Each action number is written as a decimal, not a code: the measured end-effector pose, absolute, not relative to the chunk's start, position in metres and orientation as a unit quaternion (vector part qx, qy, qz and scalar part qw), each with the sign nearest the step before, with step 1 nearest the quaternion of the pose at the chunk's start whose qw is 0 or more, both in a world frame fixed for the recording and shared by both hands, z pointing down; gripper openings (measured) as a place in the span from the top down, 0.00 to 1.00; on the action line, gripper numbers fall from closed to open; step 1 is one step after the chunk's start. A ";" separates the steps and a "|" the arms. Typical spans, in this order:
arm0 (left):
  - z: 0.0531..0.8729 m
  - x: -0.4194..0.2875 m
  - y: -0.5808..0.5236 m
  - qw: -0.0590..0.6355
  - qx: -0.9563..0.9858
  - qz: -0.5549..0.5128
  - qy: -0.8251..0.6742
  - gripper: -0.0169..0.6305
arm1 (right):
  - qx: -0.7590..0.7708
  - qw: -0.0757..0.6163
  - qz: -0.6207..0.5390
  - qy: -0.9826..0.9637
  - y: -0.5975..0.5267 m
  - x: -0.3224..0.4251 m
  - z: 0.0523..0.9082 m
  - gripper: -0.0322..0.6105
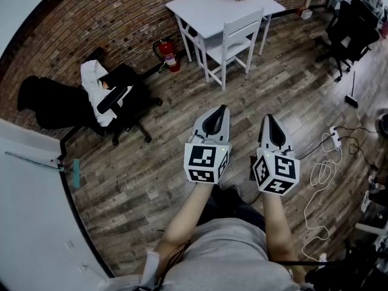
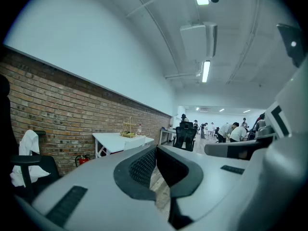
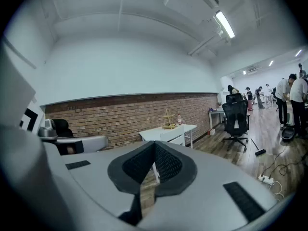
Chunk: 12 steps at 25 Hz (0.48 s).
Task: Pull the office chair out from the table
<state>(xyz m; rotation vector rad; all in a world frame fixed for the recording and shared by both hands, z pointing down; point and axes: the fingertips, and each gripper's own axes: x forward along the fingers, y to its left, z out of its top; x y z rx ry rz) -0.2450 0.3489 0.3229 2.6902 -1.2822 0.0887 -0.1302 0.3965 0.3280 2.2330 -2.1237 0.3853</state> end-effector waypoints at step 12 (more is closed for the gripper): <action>0.324 -0.237 0.351 0.072 0.900 0.036 -0.429 0.95 | 0.719 0.021 0.123 -0.683 0.398 -0.124 0.329 0.93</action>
